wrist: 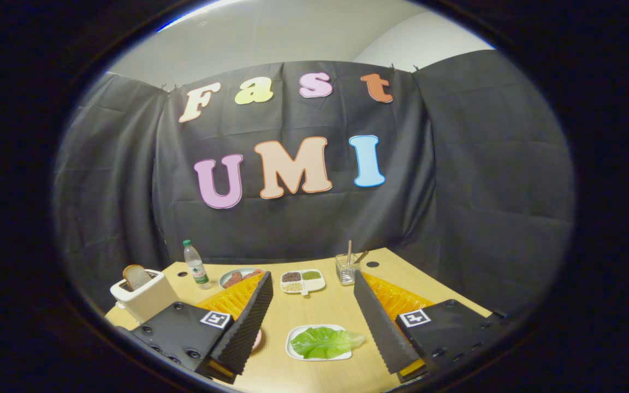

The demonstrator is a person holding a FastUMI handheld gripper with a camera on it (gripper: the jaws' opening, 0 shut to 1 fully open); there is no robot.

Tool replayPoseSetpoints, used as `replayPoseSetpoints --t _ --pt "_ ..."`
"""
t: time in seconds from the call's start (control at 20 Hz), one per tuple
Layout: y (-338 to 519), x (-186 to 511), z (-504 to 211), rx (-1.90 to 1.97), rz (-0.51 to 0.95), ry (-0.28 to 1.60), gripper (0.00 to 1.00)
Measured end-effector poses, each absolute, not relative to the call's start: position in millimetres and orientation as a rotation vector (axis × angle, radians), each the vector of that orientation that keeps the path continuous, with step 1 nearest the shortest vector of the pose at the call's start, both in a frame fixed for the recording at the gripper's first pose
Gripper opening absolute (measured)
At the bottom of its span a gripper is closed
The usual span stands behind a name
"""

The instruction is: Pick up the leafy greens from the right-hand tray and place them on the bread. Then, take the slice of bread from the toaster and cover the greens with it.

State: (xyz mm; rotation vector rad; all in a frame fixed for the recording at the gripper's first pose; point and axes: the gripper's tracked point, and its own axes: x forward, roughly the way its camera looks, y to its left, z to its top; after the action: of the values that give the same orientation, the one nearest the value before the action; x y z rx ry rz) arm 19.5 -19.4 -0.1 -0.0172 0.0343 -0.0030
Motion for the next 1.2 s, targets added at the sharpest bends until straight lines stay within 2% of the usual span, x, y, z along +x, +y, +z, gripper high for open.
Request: replayPoseSetpoints --t 0.55,1.2 --pt "-54.4 59.4 -65.6 -0.04 -0.005 0.211 0.96" --pt "-99.6 104.9 -217.3 -0.091 0.064 0.603 0.96"
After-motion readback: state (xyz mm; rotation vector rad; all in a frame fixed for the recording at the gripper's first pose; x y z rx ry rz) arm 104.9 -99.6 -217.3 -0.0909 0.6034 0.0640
